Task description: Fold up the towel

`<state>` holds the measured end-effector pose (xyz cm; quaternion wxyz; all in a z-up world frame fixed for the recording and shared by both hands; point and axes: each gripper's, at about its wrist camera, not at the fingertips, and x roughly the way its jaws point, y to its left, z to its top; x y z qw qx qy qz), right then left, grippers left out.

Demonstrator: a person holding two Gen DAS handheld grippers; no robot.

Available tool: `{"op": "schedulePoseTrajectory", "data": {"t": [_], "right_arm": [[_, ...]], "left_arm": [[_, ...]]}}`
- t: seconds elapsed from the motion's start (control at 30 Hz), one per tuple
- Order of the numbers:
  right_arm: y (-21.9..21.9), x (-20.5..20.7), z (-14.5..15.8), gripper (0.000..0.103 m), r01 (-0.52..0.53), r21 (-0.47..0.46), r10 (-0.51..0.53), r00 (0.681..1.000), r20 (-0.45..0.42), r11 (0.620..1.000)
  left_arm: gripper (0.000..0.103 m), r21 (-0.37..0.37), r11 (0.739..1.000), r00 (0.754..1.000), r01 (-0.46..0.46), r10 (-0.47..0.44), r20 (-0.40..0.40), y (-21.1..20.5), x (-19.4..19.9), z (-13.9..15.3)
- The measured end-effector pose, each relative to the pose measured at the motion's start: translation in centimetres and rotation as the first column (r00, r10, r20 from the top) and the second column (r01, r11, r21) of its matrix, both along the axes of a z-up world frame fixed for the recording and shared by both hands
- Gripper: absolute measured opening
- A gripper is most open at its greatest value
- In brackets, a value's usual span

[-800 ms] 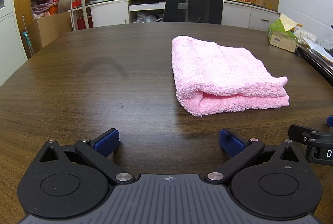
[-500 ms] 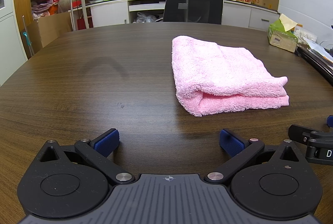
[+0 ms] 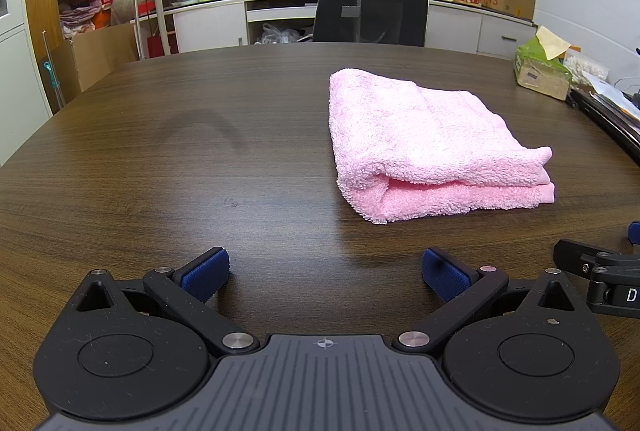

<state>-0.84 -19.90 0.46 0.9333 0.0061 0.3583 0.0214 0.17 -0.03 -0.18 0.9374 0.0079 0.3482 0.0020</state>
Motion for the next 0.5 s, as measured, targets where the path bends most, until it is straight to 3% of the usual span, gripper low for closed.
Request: {"op": "schedulePoseTrajectory", "data": {"t": [0.5], "right_arm": [[0.15,-0.13,0.03,0.103,-0.001,0.0,0.001,1.0,0.0,1.0]], "left_arm": [[0.103,0.0,1.0,1.0,0.003,-0.003,0.0,-0.14,-0.13,0.15]]}}
